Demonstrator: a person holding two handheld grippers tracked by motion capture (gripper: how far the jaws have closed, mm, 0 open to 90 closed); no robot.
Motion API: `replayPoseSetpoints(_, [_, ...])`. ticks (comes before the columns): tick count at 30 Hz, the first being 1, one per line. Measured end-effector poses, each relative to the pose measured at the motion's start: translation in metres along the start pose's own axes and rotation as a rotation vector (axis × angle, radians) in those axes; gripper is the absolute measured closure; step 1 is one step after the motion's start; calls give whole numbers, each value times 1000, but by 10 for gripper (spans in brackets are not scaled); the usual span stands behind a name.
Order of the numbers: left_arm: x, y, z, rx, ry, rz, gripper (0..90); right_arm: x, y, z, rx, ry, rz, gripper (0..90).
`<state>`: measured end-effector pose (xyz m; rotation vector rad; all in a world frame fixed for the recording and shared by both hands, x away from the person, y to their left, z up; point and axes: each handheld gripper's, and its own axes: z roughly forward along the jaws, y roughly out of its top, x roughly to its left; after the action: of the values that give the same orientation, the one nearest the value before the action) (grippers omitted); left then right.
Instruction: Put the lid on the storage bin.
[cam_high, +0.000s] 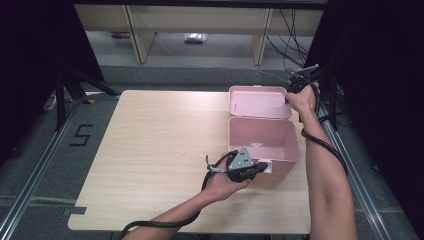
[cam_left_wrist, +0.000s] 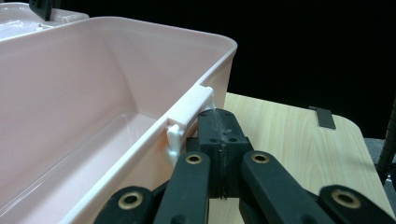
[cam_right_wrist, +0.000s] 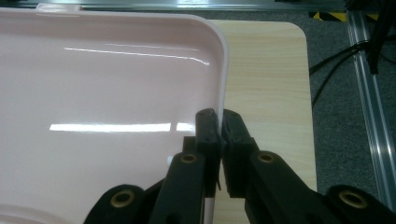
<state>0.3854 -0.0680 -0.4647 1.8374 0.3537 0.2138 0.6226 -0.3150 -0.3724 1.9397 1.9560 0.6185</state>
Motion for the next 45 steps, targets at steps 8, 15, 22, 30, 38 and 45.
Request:
replayPoseSetpoints(8, [0, 1, 0, 2, 10, -1, 900, -2, 2, -5, -26, -3, -25, 879])
replayPoseSetpoints(15, [1, 1, -1, 10, 15, -9, 900, -1, 3, -9, -41, 4, -10, 881])
replayPoseSetpoints(22, [1, 1, -1, 15, 15, -12, 900, -3, 4, -14, -58, 5, -35, 882])
replayPoseSetpoints(30, [1, 1, -1, 14, 17, -14, 900, -1, 4, -21, -59, 11, -8, 883])
replayPoseSetpoints(38, [1, 2, -1, 14, 18, -22, 900, -3, 4, -28, -78, 7, -32, 883])
replayPoseSetpoints(45, [1, 2, -1, 16, 18, -21, 900, -3, 3, -35, -98, 20, -27, 886])
